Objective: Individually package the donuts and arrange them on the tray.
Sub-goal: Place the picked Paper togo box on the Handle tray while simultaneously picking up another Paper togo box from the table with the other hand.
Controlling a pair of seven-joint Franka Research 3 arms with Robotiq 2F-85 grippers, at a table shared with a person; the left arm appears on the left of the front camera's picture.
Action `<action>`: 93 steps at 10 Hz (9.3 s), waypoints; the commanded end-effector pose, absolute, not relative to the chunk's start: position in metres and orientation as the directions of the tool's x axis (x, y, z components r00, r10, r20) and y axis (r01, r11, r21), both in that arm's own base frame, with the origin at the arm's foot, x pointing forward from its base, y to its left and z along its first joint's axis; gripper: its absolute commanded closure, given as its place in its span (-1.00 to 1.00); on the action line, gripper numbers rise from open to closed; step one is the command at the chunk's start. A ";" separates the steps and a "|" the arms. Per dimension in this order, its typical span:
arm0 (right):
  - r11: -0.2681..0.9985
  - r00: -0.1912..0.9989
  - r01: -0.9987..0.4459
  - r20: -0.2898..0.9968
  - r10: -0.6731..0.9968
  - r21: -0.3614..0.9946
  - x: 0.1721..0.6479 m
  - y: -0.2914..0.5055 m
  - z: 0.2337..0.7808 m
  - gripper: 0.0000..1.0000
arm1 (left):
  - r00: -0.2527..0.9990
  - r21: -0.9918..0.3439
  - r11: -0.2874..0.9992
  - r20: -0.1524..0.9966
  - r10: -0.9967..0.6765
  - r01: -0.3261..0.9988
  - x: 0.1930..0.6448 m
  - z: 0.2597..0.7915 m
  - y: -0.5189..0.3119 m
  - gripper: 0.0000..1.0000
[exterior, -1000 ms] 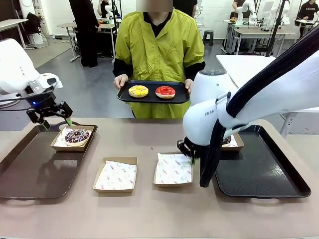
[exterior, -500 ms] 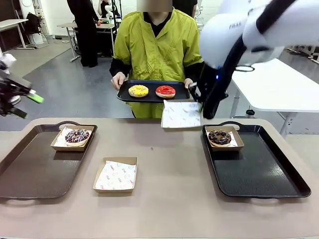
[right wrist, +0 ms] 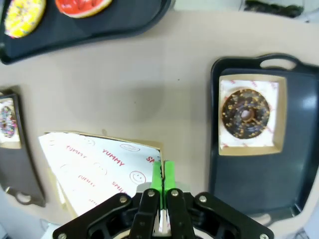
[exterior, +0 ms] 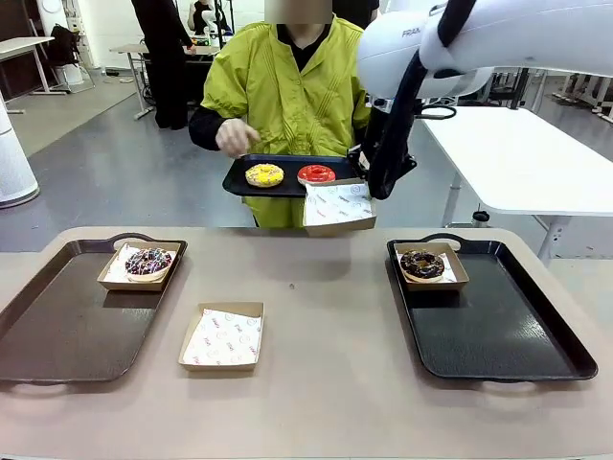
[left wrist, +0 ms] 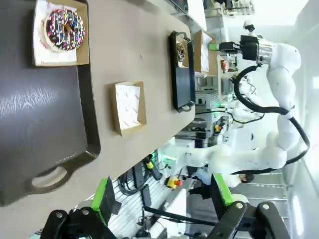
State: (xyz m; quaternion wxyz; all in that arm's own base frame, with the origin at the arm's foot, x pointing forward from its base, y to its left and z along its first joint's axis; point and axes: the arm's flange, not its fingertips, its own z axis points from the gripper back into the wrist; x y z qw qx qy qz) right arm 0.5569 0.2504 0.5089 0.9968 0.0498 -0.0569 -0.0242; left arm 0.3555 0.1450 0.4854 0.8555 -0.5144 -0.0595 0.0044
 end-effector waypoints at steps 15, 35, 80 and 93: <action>0.995 0.999 0.027 0.044 -0.032 0.094 0.583 0.263 0.503 1.00 | 0.994 -0.894 0.448 0.045 0.103 -0.007 0.363 0.467 0.153 -1.00; 0.975 0.972 -0.221 0.073 0.222 -0.022 0.496 0.124 0.497 0.97 | 0.998 -0.708 0.704 -0.070 0.005 -0.054 0.397 0.516 0.048 -1.00; 0.984 0.991 0.133 -0.022 -0.131 0.115 0.458 -0.024 0.346 -1.00 | 0.999 -0.022 0.999 0.046 0.027 -0.026 0.397 0.320 -0.229 0.15; 0.971 0.990 0.136 0.006 -0.140 0.197 0.451 -0.038 0.358 -1.00 | 0.999 -0.062 0.997 0.019 0.041 -0.040 0.400 0.334 -0.227 1.00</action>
